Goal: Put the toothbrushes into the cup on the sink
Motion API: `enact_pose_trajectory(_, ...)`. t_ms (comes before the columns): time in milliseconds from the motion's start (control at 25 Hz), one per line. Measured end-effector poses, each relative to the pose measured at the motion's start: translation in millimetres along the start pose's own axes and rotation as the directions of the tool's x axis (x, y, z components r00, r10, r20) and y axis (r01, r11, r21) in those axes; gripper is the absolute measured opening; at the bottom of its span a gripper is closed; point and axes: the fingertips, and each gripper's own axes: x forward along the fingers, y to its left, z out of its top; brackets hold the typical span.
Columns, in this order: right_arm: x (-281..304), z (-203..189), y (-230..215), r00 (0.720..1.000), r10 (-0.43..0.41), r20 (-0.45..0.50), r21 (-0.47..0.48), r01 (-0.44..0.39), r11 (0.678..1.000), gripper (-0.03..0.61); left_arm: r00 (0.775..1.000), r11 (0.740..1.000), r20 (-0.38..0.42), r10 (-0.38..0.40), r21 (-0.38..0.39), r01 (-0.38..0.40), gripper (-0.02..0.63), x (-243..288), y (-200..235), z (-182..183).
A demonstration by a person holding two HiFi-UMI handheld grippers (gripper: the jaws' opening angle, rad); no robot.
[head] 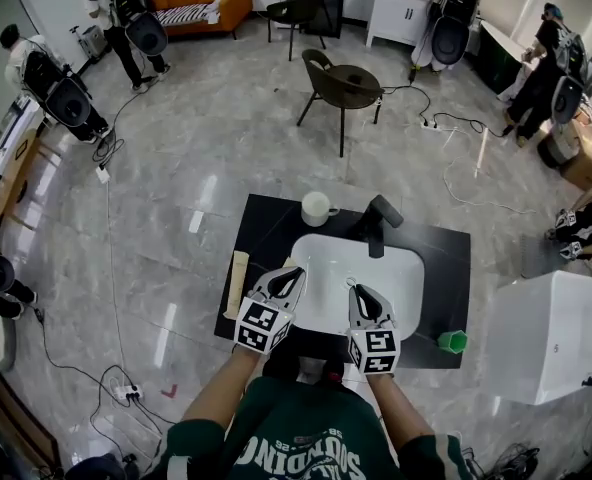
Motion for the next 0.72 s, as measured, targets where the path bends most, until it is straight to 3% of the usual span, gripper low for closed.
enact_pose_trajectory(480, 30.8, 6.9, 29.3, 0.994, 0.114, -0.005, -0.012, -0.114, 0.993, 0.049, 0.999, 0.999, 0.006, 0.032, -0.034, -0.031, 0.012, -7.6, 24.9, -6.6)
enact_pose_trajectory(720, 59.6, 2.4, 55.4, 0.981, 0.188, -0.042, -0.014, -0.189, 0.982, 0.118, 0.998, 0.996, -0.005, 0.066, -0.056, -0.066, 0.012, -20.0, 41.9, -19.6)
